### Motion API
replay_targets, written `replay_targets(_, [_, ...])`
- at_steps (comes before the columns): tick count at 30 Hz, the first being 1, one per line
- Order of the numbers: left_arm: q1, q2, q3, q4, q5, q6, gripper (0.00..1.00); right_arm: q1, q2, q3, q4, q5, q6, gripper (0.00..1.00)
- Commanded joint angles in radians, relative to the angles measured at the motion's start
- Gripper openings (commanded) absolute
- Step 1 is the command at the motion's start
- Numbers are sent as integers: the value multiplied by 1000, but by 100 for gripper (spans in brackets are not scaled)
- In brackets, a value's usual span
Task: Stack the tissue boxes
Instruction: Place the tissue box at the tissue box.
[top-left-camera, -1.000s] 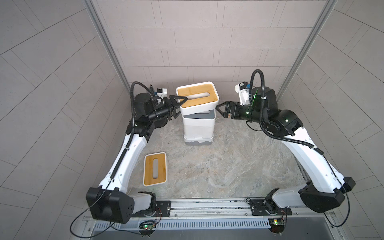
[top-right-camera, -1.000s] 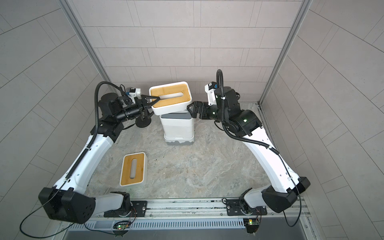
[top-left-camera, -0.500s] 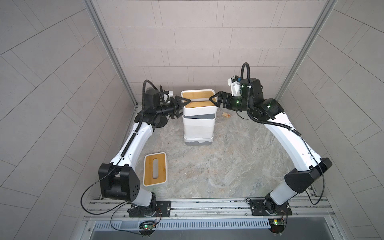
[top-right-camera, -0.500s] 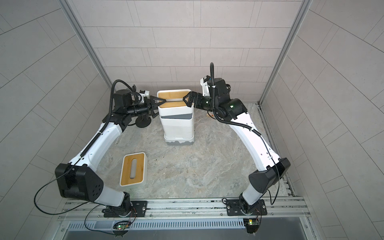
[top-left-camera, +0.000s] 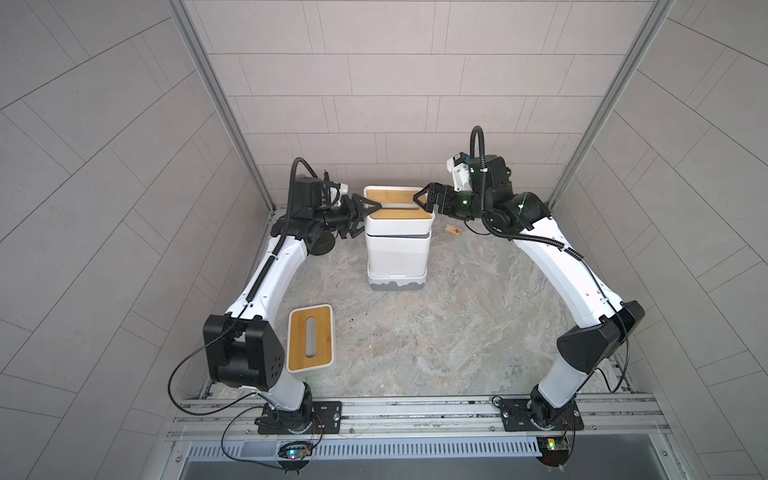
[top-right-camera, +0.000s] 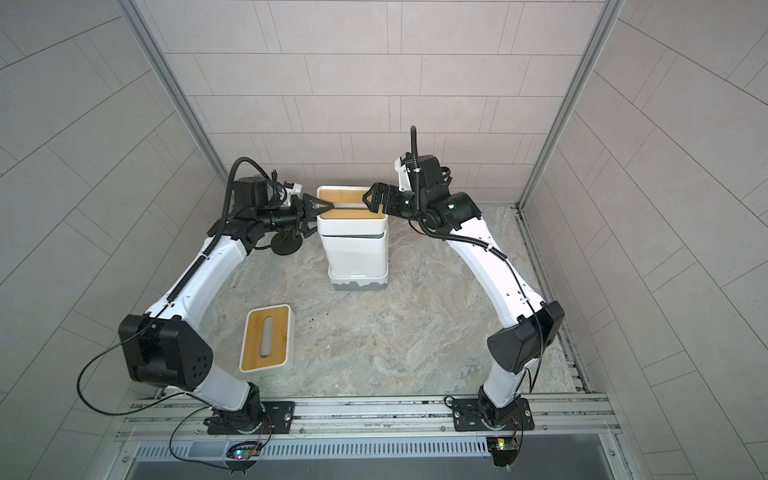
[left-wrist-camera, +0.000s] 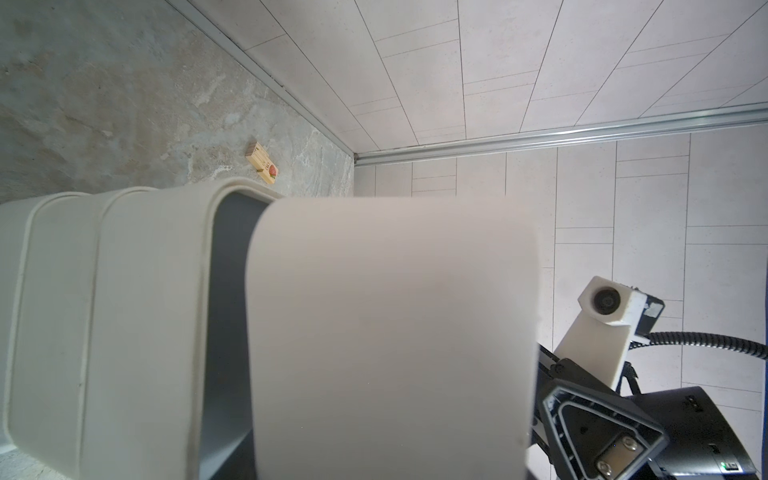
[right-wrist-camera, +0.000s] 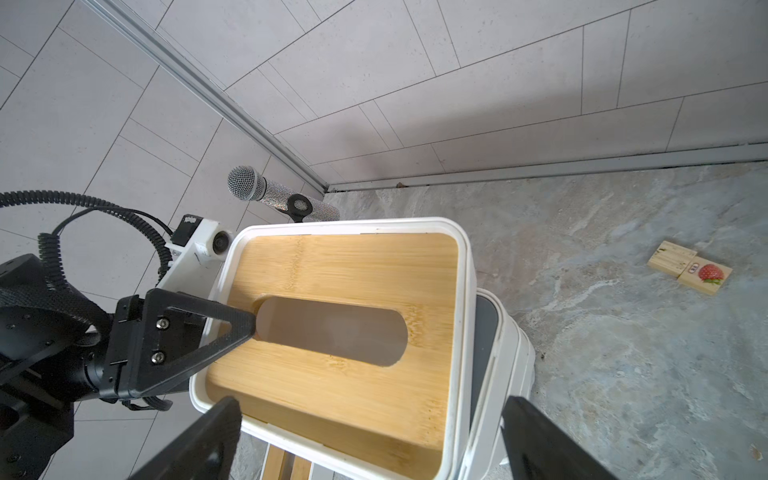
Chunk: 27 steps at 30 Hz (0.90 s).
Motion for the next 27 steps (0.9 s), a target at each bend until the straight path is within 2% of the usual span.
replay_targets(1, [5,-4,51,43,48,28,25,-4,18,9,0,28,-17,100])
replay_targets(8, [8,6,70,-8,41,72,53,-2,22,-16,13,22,-18,100])
replay_targets(16, [26,10,105,-115,0,149,75,-1,11,-45,35,13,-18,100])
replay_targets(20, [26,19,127,-186,-42,203,80,0,9,-55,44,13,-17,100])
replay_targets(27, [28,43,171,-321,-135,313,84,2,5,-72,59,12,-17,100])
